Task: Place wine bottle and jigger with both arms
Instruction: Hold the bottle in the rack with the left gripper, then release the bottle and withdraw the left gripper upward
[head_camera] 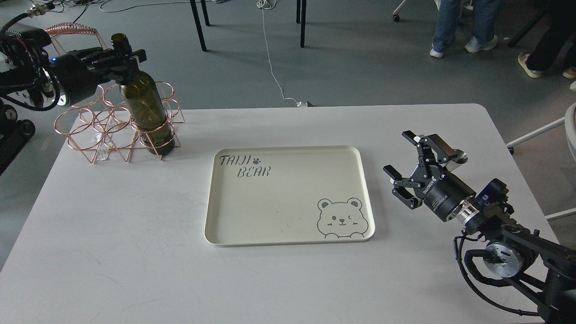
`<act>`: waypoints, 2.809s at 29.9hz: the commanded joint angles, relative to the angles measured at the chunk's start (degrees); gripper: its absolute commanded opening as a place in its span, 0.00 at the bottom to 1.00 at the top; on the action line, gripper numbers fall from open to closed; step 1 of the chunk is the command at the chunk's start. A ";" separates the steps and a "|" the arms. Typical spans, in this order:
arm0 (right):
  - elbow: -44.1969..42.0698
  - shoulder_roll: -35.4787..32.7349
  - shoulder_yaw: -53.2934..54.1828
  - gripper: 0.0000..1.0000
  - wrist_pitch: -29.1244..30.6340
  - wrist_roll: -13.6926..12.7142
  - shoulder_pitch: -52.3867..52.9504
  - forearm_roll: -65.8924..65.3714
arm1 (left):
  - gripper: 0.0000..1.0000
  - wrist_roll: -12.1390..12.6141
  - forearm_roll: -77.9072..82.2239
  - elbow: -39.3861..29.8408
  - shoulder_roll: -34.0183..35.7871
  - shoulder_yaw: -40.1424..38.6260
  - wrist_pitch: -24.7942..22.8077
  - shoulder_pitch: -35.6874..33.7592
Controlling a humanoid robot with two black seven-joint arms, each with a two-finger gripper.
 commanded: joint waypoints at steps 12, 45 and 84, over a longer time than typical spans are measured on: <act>-0.01 0.08 0.07 0.99 0.00 0.00 0.00 -0.23 | 0.00 0.02 2.19 0.81 0.19 0.43 2.75 -0.17; -0.01 0.17 0.07 0.99 0.00 0.00 0.00 -0.23 | 1.00 0.02 0.70 1.34 0.45 -0.09 3.36 -1.48; -0.53 6.06 7.19 0.99 -1.93 0.00 -2.82 1.00 | 1.00 9.38 -69.27 -29.42 -22.04 -22.94 -9.55 40.42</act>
